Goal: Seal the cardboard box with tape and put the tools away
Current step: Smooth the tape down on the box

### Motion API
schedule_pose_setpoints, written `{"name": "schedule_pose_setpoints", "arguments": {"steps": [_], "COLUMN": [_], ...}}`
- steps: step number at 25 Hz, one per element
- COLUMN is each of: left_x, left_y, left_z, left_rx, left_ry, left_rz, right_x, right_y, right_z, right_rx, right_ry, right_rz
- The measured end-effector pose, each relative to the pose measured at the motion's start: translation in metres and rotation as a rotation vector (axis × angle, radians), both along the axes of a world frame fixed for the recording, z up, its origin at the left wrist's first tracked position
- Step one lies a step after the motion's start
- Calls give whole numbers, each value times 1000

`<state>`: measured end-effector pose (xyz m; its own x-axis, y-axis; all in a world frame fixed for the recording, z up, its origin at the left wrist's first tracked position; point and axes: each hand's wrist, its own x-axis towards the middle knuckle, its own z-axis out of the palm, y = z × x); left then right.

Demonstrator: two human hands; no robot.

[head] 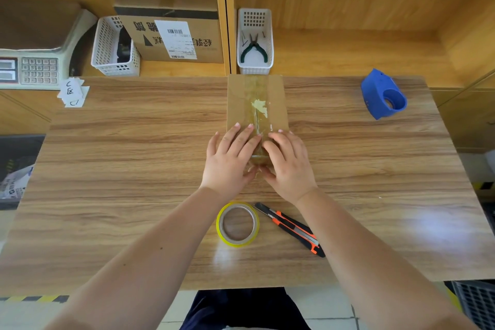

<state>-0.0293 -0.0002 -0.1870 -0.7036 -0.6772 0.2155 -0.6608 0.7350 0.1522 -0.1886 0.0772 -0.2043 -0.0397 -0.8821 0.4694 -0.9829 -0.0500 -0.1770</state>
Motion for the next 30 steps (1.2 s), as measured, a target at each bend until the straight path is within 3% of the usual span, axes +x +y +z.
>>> {"name": "schedule_pose_setpoints", "arguments": {"steps": [6,12,23,30], "left_x": [0,-2,-20,-22], "left_y": [2,1,-6,-16], "left_z": [9,20,21,7], "left_rx": [-100,-94,-122,-132], "left_ry": [-110,-238,-372,-360], "left_rz": [13,54,58,55], "right_x": [-1,3,-5,-3], "right_y": [1,6,-15,-18], "right_z": [9,21,20,18], "right_rx": [67,288,263,241], "right_ry": [23,195,205,148], "right_rz": [13,-59,-65,-64]}}
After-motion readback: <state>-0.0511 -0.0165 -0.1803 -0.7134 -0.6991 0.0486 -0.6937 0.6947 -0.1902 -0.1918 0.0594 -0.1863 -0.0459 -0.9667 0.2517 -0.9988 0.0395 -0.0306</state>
